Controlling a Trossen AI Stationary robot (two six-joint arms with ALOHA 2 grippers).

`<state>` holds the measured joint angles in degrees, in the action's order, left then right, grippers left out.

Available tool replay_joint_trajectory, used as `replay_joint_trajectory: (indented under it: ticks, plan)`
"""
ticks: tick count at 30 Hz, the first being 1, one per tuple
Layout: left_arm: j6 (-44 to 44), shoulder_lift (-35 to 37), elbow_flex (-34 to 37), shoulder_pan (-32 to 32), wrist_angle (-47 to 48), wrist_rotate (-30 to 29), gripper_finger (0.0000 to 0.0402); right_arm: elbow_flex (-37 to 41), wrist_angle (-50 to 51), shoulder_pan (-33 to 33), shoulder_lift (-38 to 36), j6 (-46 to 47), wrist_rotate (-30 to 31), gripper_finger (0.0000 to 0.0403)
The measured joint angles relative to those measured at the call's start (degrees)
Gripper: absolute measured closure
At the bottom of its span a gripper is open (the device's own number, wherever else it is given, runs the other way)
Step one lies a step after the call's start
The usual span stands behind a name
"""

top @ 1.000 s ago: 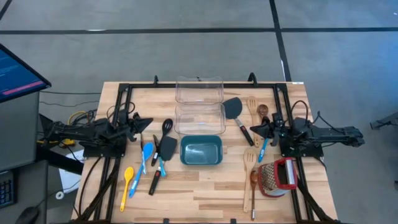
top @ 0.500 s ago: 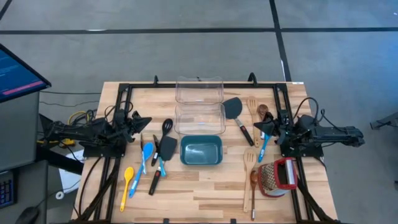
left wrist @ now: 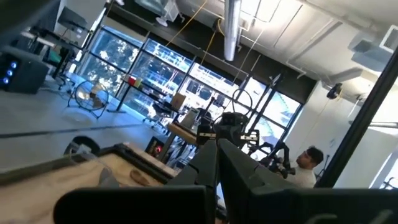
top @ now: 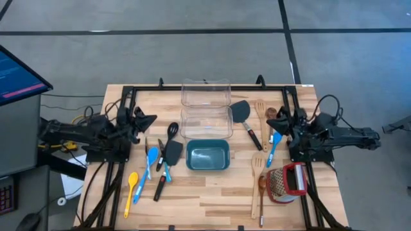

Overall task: Pick & Place Kitchen Items
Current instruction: Put the black spatula into the top transparent bin

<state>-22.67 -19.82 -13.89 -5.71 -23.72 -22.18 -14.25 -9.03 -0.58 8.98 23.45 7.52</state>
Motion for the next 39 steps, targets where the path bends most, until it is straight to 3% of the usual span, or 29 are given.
replay_joint_trajectory:
  ticks: [13, 17, 26, 39]
  plan:
    - [8.21, -14.31, -13.41, 0.0, 0.0, 5.31, 0.04, -12.31, 5.94, 0.0, 13.45, -0.19, 0.03, 0.0403]
    - [11.0, -17.19, -15.31, -0.01, 0.17, 6.17, 0.04, -18.0, 10.43, -0.17, 17.85, -4.87, -0.14, 0.0403]
    - [11.33, -19.08, -15.52, 0.0, 0.82, 6.15, 0.04, -28.6, 22.49, -0.15, 24.69, -8.45, -0.12, 0.0403]
    - [11.86, -19.21, -15.52, 0.01, 0.5, 6.15, 0.04, -31.42, 22.83, -0.15, 30.02, -8.6, -0.08, 0.0403]
